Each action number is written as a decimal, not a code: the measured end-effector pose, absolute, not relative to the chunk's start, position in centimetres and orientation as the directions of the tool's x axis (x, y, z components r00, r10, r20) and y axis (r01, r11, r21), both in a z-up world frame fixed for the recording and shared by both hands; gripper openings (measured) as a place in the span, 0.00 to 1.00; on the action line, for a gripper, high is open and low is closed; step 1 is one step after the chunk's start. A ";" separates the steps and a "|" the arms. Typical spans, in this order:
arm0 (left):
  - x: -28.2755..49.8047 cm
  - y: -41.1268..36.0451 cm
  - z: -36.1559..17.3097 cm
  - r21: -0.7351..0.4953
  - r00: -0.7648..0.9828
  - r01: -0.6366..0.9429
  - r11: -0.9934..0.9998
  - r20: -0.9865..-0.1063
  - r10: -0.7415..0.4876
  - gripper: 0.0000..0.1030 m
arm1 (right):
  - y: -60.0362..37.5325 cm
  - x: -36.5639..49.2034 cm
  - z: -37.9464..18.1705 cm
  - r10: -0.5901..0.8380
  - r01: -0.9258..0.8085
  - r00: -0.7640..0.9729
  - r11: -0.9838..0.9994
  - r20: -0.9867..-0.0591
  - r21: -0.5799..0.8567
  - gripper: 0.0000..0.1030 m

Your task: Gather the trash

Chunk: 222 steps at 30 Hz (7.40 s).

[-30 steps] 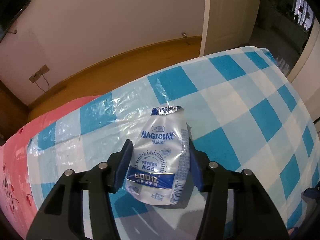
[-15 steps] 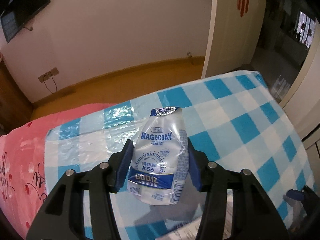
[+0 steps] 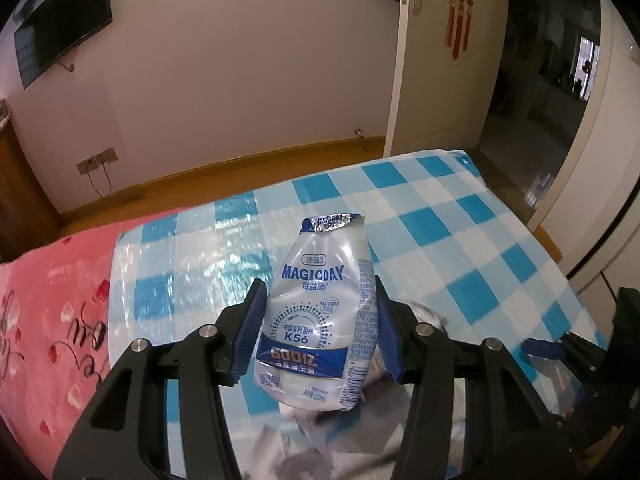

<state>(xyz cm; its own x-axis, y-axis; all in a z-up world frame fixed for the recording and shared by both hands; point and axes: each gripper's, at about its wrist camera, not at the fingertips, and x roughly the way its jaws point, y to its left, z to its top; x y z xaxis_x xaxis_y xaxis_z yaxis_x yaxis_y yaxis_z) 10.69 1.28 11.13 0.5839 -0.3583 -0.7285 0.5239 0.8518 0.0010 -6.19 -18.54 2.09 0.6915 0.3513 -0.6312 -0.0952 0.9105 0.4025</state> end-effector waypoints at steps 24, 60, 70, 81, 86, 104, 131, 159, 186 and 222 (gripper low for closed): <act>-2.4 8.3 7.0 -0.105 0.568 0.473 0.875 -0.723 -0.394 0.51 | -13.2 -9.6 1.1 0.159 -0.145 0.613 0.986 -0.774 0.087 0.70; -8.0 12.5 5.7 -0.221 0.582 0.411 0.884 -0.683 -0.441 0.51 | -14.1 -12.6 3.6 0.135 -0.069 0.638 0.991 -0.758 0.119 0.33; -8.2 16.7 10.3 -0.211 0.684 0.355 0.911 -0.606 -0.407 0.51 | -7.8 -11.6 9.2 0.314 -0.240 0.635 0.949 -0.706 0.206 0.33; -8.5 26.5 16.1 -0.169 0.824 0.144 0.975 -0.524 -0.213 0.51 | 5.4 -6.1 16.8 0.569 -0.531 0.539 0.802 -0.621 0.273 0.33; -7.9 30.6 16.5 -0.141 0.837 0.033 0.989 -0.536 -0.105 0.51 | 12.1 -3.9 19.3 0.646 -0.635 0.484 0.724 -0.591 0.271 0.33; -5.8 35.1 13.3 -0.163 0.794 -0.204 0.965 -0.605 0.065 0.84 | 20.4 -0.3 17.4 0.697 -0.682 0.375 0.654 -0.611 0.328 0.68; -9.0 30.9 15.1 -0.075 0.846 -0.174 0.982 -0.522 0.110 0.90 | 7.0 -4.1 15.2 0.557 -0.453 0.612 0.829 -0.561 0.329 0.87; -8.7 17.5 13.0 -0.014 0.832 0.096 0.995 -0.548 -0.088 0.90 | -7.4 -6.9 9.4 0.394 -0.206 0.722 0.907 -0.568 0.367 0.87; -5.1 9.4 5.8 -0.120 0.665 0.222 0.968 -0.708 -0.240 0.90 | -15.9 -5.5 4.3 0.318 -0.055 0.727 0.910 -0.608 0.410 0.87; -2.4 7.8 2.9 -0.241 0.584 0.161 0.957 -0.758 -0.290 0.90 | -18.7 -5.0 2.3 0.310 -0.015 0.712 0.904 -0.630 0.428 0.89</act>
<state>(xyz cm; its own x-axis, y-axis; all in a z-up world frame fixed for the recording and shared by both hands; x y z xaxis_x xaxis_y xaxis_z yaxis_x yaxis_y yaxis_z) -2.35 7.76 2.92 0.5845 -0.2898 -0.7579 0.1613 0.9569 -0.2415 -4.97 -18.68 2.25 0.7123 0.3100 -0.6297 -0.0153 0.9039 0.4275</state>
